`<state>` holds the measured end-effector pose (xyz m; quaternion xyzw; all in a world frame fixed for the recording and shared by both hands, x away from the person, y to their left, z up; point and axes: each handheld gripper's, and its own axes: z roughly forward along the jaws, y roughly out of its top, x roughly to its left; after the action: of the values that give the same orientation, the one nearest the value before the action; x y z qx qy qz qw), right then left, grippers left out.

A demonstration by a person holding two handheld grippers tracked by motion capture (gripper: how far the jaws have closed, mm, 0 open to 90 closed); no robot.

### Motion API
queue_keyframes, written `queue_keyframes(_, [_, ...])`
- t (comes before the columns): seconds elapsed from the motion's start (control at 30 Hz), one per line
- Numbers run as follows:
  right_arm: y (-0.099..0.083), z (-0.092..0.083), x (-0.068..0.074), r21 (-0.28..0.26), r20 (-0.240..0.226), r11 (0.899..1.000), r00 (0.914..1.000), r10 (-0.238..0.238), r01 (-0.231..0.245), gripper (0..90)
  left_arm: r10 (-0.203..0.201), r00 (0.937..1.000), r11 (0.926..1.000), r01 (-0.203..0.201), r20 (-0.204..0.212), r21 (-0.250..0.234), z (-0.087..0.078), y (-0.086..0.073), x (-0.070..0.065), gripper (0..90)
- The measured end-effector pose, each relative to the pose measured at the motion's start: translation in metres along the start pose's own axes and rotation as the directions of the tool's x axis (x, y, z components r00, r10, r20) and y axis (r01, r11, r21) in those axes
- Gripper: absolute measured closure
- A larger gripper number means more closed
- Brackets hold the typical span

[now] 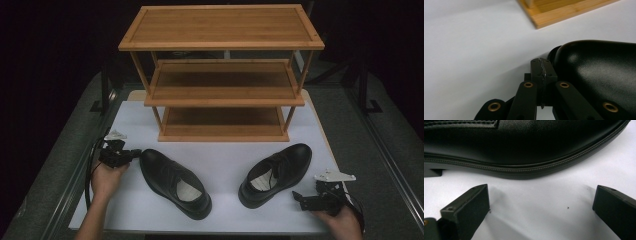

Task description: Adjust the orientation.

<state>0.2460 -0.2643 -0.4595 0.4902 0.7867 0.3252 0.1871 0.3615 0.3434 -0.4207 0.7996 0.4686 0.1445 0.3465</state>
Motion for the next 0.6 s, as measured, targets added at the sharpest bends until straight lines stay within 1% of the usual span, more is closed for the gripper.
queue_keyframes(0.03, [0.000, 0.000, 0.000, 0.000, 0.000, 1.000, 1.0000, 0.000, 0.000, 0.4, 0.009, 1.0000, 1.0000, -0.009, 0.001, 0.002, 0.001, 0.001, -0.002, 90.0])
queue_keyframes(0.13, [0.000, 0.000, 0.000, 0.000, 0.000, 1.000, 1.0000, 0.000, 0.000, 0.4, 0.016, 0.9999, 0.9999, -0.016, -0.001, 0.001, 0.004, 0.002, -0.006, 90.0])
queue_keyframes(0.17, [0.000, 0.000, 0.000, 0.000, 0.000, 1.000, 1.0000, 0.000, 0.000, 0.4, 0.018, 0.9998, 0.9998, -0.018, -0.002, 0.001, 0.004, 0.002, -0.006, 90.0])
queue_keyframes(0.23, [0.000, 0.000, 0.000, 0.000, 0.000, 1.000, 1.0000, 0.000, 0.000, 0.4, 0.015, 0.9998, 0.9999, -0.015, 0.009, -0.006, 0.004, 0.001, -0.005, 90.0])
queue_keyframes(0.27, [0.000, 0.000, 0.000, 0.000, 0.000, 1.000, 1.0000, 0.000, 0.000, 0.4, 0.019, 0.9998, 0.9998, -0.019, 0.004, -0.002, 0.004, 0.000, -0.005, 90.0])
queue_keyframes(0.3, [0.000, 0.000, 0.000, 0.000, -0.001, 1.000, 1.0000, 0.000, 0.000, 0.4, 0.033, 0.9993, 0.9994, -0.033, -0.015, 0.006, 0.003, 0.000, -0.005, 90.0])
queue_keyframes(0.33, [0.000, 0.000, 0.000, 0.000, -0.001, 1.000, 1.0000, 0.000, 0.000, 0.4, 0.035, 0.9991, 0.9994, -0.035, -0.025, 0.007, 0.002, -0.002, -0.005, 90.0])
queue_keyframes(0.47, [0.000, 0.000, 0.000, 0.000, -0.001, 1.000, 1.0000, 0.000, 0.000, 0.4, 0.027, 0.9994, 0.9996, -0.028, -0.023, -0.007, -0.010, -0.007, -0.001, 90.0])
queue_keyframes(0.5, [0.000, 0.000, 0.000, 0.000, 0.000, 1.000, 1.0000, 0.000, 0.000, 0.4, 0.021, 0.9997, 0.9997, -0.022, -0.015, -0.015, -0.014, -0.009, 0.000, 90.0])
queue_keyframes(0.6, [0.000, 0.000, 0.000, 0.001, 0.000, 1.000, 1.0000, 0.000, 0.000, 0.4, 0.022, 0.9998, 0.9995, -0.022, 0.003, -0.023, -0.026, -0.019, 0.000, 90.0])
